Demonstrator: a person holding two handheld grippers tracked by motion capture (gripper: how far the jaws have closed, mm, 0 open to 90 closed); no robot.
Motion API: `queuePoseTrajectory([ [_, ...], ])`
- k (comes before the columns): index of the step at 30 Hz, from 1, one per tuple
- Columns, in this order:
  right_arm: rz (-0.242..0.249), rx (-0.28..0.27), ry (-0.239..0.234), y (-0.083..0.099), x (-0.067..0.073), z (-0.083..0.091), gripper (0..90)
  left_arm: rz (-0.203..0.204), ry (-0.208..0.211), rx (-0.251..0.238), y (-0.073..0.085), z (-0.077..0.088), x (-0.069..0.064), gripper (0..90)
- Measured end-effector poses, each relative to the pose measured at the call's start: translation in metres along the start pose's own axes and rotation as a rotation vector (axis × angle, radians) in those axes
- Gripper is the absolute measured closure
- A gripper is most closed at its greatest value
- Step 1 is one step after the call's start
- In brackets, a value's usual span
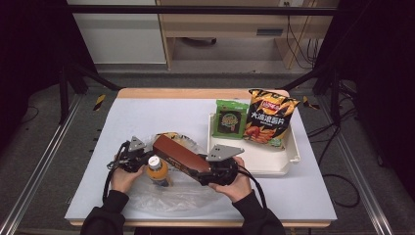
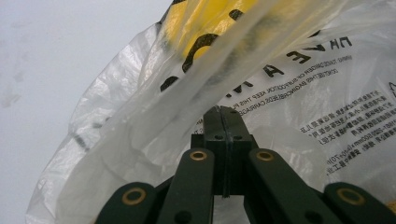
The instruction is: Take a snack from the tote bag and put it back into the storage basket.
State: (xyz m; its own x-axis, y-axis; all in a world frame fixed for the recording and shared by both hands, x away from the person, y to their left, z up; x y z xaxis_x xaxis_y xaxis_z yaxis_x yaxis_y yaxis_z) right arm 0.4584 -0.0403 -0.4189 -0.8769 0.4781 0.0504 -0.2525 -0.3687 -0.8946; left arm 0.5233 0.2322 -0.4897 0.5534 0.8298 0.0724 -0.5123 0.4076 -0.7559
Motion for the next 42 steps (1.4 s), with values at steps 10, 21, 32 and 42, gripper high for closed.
queuePoseTrajectory([
  [10, 0.005, -0.028, 0.018, -0.027, -0.004, 0.003, 44.0, 0.05, -0.001, -0.131, -0.005, 0.032, 0.006, 89.4],
  [21, 0.011, -0.049, 0.034, -0.038, -0.013, 0.022, 44.0, 0.098, -0.027, -0.222, 0.0, 0.081, 0.015, 78.9],
  [32, 0.018, -0.045, 0.059, -0.039, -0.028, 0.053, 44.0, 0.12, -0.054, -0.236, 0.008, 0.097, 0.015, 62.4],
  [42, 0.009, -0.042, 0.09, -0.031, -0.041, 0.075, 44.0, 0.133, -0.048, -0.225, 0.013, 0.097, 0.012, 49.5],
])
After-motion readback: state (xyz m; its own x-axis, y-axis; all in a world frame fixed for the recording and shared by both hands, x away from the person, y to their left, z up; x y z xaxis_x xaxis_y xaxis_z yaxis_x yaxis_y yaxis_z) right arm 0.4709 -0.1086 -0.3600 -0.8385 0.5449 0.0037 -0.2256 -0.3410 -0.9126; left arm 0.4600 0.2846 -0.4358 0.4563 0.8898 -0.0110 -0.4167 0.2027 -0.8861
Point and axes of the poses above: each handheld gripper's, and its own axes: z roughly backward along the jaws, y roughly out of its underside, x roughly to its left, the point moved 3 cm from there along -z, roughly forward along the jaws, and after that the axes turned 2 degrees about -y, right-handed, at the moved point
